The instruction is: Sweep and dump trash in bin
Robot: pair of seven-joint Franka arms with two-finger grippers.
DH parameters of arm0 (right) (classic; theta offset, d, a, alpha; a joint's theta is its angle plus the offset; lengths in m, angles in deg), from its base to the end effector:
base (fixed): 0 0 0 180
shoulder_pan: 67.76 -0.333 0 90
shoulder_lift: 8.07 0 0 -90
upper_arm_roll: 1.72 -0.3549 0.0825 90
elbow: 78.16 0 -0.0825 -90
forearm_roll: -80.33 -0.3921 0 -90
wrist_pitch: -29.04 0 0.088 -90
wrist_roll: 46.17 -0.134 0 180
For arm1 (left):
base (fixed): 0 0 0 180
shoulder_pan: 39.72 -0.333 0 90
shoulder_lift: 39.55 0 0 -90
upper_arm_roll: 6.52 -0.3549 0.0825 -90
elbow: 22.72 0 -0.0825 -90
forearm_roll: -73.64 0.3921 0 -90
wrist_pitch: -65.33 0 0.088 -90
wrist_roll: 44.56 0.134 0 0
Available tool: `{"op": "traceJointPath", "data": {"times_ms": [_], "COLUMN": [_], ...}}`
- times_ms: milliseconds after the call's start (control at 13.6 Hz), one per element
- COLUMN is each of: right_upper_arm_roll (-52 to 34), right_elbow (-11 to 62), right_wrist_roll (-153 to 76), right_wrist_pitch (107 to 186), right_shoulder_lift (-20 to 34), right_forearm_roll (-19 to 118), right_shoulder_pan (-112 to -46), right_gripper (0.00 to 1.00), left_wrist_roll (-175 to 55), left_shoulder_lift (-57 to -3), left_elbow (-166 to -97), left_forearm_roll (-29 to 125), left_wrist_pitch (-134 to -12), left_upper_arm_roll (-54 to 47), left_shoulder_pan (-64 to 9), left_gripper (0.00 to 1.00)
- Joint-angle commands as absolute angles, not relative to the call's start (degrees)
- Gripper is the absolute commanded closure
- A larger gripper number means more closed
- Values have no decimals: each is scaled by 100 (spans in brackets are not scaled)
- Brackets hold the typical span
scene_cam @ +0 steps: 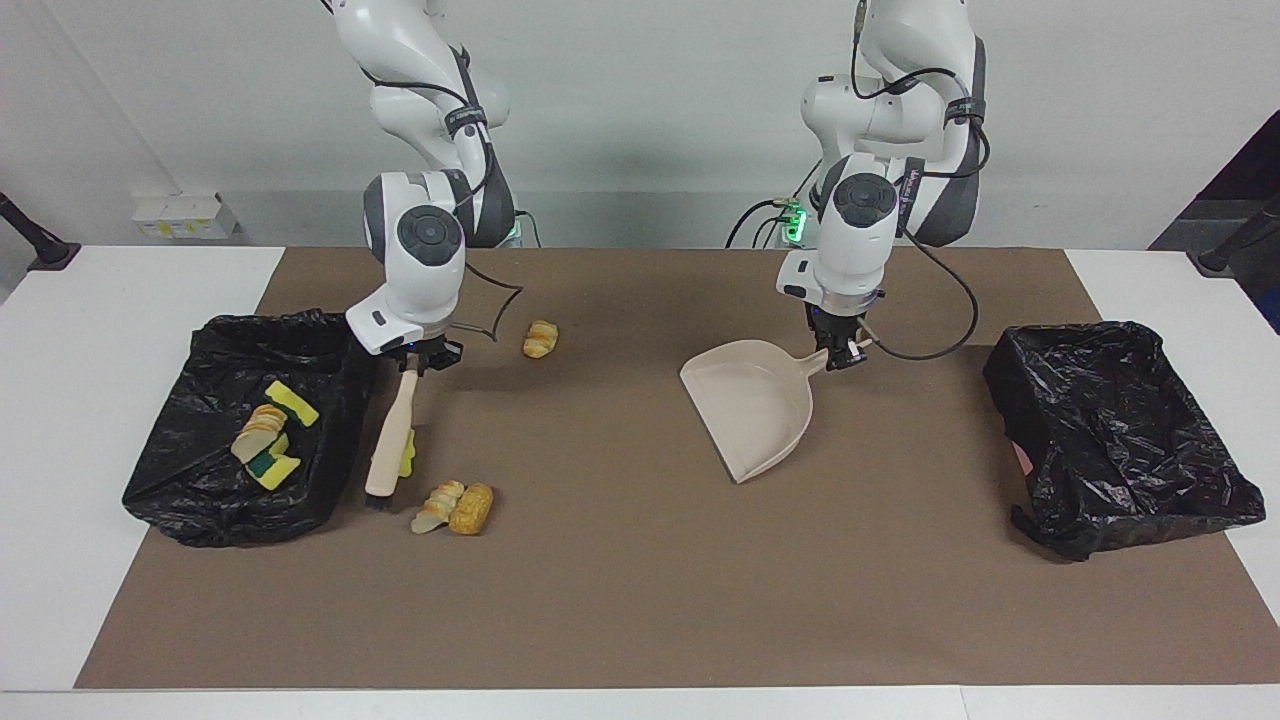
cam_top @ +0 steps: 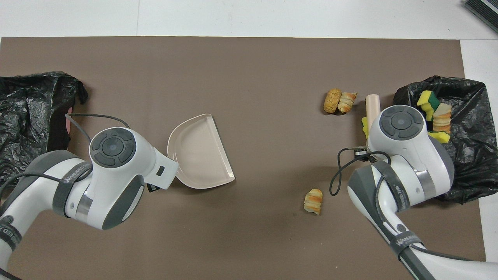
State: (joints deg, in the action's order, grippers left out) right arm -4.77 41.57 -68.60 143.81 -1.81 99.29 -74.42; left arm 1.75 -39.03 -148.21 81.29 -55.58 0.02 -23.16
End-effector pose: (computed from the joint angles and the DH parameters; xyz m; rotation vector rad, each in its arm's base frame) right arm 0.5462 0.0651 0.3682 2.8142 -0.0740 -0.1538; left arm 0.4889 -0.1984 0.3826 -2.4391 1.8259 0.1666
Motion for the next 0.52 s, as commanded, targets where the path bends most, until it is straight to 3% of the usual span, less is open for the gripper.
{"op": "traceJointPath", "data": {"times_ms": [0,441], "right_upper_arm_roll": [-541,-681], "right_elbow": [3804,2960], "right_wrist_roll": [-6087,-5364], "right_wrist_pitch": [14382,14198], "right_shoulder_lift": [-34,300], "right_forearm_roll": [9309,7902], "right_shoulder_pan": [-7435,-7882], "right_gripper": [100,100], "left_wrist_roll": [185,176], "left_shoulder_lift": [-4104,-4104], "left_elbow": [-15087,-15087], "left_forearm_roll": [8243,8243], "left_wrist_pitch": [-5683,-5648], "left_upper_arm_roll": [-37,-37], "left_shoulder_pan": [-2240,-2258], "left_gripper": [100,100]}}
